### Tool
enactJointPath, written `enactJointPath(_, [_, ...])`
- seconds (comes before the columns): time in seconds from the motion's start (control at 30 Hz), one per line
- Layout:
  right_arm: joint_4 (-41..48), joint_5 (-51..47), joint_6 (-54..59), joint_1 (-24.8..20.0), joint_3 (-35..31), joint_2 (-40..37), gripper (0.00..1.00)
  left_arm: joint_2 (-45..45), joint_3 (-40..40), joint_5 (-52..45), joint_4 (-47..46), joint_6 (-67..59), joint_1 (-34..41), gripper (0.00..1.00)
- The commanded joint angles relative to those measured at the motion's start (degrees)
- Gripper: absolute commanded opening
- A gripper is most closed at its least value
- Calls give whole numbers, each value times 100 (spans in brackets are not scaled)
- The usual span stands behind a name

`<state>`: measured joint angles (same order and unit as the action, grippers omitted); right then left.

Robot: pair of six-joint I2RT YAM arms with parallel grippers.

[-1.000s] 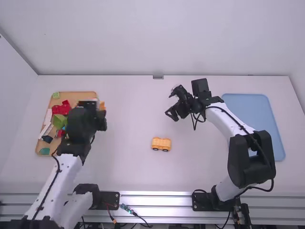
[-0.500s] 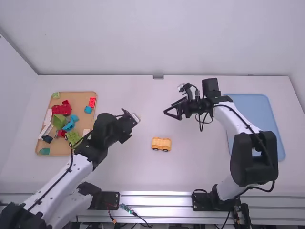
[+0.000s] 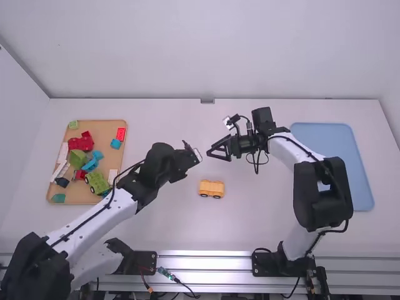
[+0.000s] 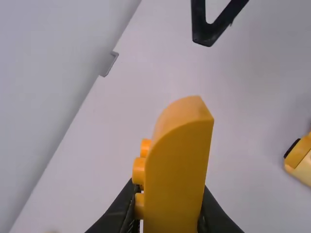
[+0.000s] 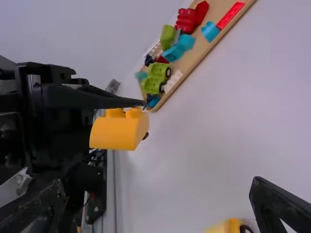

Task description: Assemble lego blocks to make yellow taxi

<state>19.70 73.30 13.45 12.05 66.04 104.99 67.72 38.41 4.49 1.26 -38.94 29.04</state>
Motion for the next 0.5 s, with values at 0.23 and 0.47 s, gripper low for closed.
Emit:
enactJointPath(0.23, [-210, -52, -332, 273, 140, 70, 95, 125, 162, -146, 201, -205, 114, 1])
enactJointPath(0.47, [-304, -131, -424, 302, 140, 70, 91, 302, 162, 90, 404, -205, 372, 1])
